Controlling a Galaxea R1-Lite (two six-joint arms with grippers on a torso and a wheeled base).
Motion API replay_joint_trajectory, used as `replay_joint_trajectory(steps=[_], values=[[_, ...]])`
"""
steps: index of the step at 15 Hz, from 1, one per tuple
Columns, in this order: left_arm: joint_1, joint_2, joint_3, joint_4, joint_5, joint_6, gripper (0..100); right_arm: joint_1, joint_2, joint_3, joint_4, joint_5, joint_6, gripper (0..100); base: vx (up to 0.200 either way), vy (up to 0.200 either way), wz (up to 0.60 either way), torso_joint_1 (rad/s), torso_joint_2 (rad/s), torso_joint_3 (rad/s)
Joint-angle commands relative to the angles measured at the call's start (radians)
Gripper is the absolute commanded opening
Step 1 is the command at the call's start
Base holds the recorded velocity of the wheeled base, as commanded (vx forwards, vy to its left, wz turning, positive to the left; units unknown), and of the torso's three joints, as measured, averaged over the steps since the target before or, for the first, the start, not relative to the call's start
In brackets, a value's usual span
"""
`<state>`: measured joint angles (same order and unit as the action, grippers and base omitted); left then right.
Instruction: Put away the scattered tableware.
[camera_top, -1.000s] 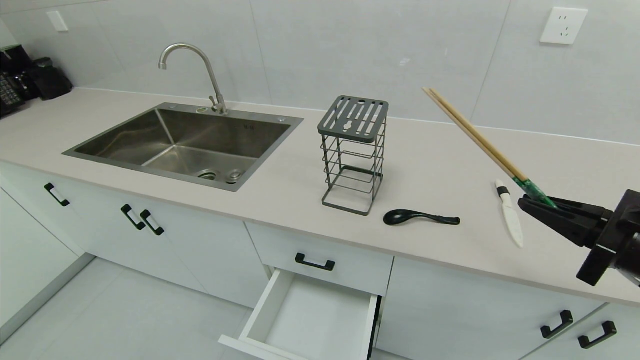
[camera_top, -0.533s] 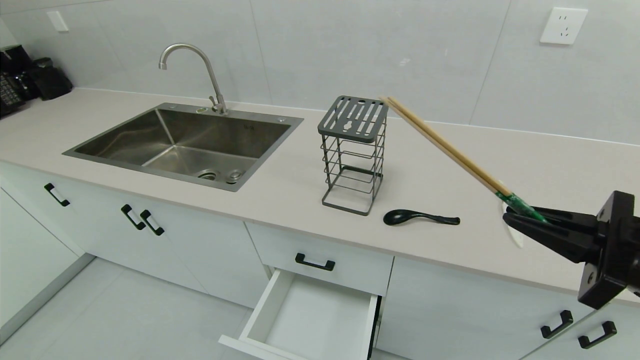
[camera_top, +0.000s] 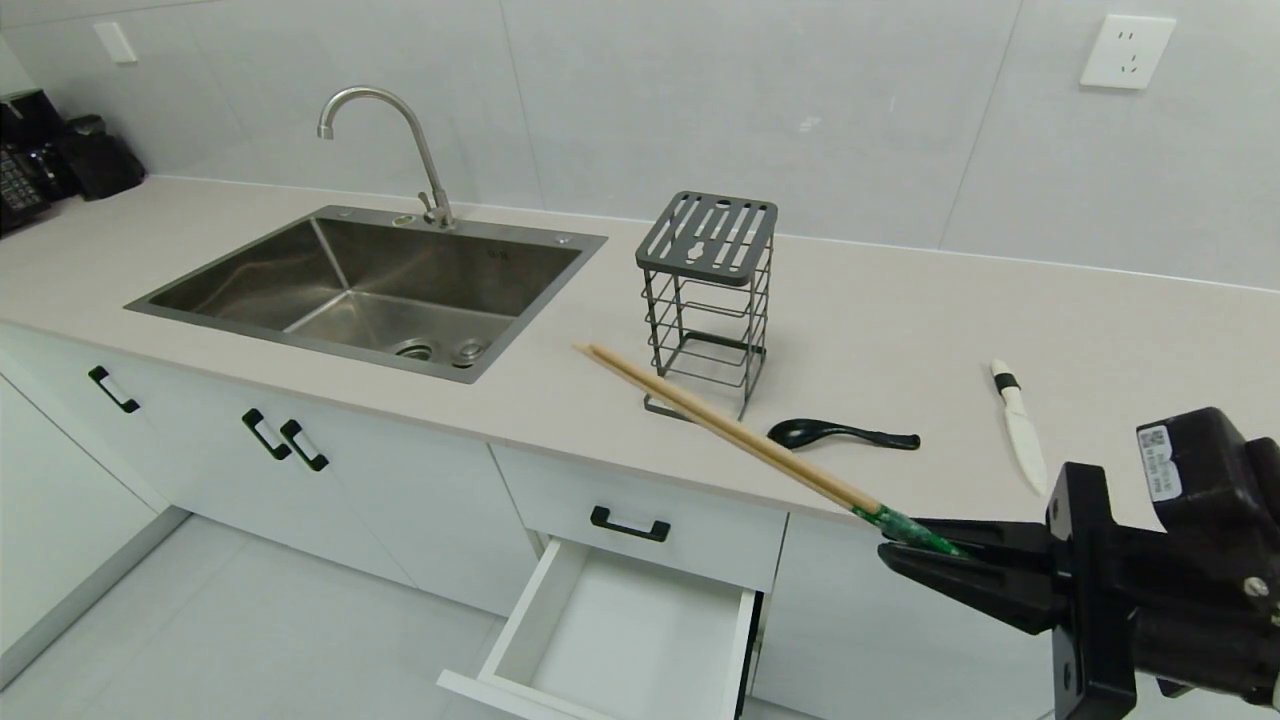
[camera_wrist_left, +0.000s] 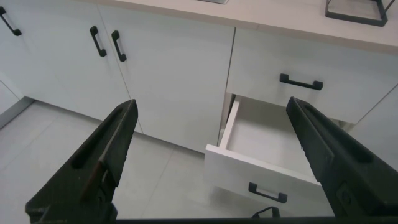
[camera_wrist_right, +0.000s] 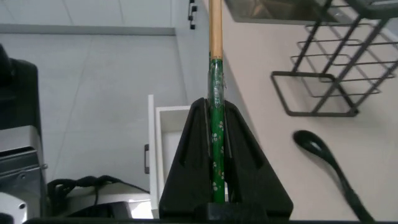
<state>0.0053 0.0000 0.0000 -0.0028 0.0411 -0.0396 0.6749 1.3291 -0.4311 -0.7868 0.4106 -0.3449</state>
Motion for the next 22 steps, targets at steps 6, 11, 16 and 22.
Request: replay_joint_trajectory(steps=[6,11,16,22], values=[[0.001,0.002,0.0,0.0,0.0,0.0,100,0.091,0.173,-0.095,0.0,-0.044,0.001,0,0.0,0.0,0.0,0.0,0.0,0.0],[0.001,0.002,0.0,0.0,0.0,0.0,100,0.186,0.326,-0.141,0.0,-0.139,0.049,0,0.0,0.0,0.0,0.0,0.0,0.0],[0.001,0.002,0.0,0.0,0.0,0.0,100,0.232,0.413,-0.167,0.0,-0.24,0.075,0,0.0,0.0,0.0,0.0,0.0,0.0],[0.001,0.002,0.0,0.0,0.0,0.0,100,0.269,0.463,-0.189,-0.002,-0.253,0.07,0,0.0,0.0,0.0,0.0,0.0,0.0]])
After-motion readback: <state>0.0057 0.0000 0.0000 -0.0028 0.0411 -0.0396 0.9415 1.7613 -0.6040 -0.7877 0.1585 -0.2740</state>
